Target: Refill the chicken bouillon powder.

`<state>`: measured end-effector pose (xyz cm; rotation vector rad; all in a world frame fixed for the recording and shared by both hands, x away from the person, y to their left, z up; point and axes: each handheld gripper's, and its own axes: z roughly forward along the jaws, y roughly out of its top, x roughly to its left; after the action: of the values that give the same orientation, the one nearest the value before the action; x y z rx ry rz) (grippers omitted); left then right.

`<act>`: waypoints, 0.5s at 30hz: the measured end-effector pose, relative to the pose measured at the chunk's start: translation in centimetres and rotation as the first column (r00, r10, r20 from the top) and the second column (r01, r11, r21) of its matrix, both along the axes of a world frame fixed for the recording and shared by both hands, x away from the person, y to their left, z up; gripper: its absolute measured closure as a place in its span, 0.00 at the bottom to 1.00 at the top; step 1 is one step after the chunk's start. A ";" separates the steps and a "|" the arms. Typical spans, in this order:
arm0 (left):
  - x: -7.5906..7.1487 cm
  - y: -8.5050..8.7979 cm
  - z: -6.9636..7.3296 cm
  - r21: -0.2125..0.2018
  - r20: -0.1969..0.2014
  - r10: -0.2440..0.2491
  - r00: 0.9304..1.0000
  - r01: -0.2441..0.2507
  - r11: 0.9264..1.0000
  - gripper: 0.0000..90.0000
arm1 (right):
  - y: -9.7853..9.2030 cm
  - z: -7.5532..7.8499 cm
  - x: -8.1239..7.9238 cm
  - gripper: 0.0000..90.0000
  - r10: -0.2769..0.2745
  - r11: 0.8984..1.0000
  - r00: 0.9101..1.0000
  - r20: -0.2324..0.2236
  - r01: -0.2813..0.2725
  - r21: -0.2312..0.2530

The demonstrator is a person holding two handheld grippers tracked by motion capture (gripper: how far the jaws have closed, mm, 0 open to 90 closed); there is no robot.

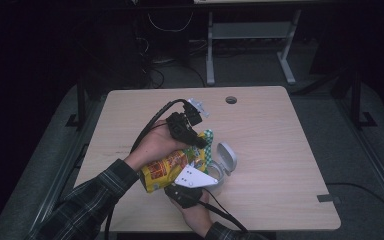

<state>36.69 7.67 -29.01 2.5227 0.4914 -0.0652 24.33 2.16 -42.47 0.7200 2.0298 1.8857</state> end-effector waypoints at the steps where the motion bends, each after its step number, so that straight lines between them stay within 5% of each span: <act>1: 0.0 0.0 0.0 0.000 0.000 0.000 1.000 0.000 1.000 1.00 | 0.0 0.0 0.0 1.00 0.000 1.000 1.000 0.000 0.000 0.000; 15: 0.1 -0.1 0.0 0.006 -0.001 -0.001 1.000 0.001 1.000 1.00 | -0.1 0.0 0.0 1.00 0.001 1.000 1.000 -0.002 -0.001 0.000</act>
<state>36.75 7.54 -29.05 2.5288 0.4914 -0.0660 24.34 2.11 -42.47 0.7214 2.0318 1.8863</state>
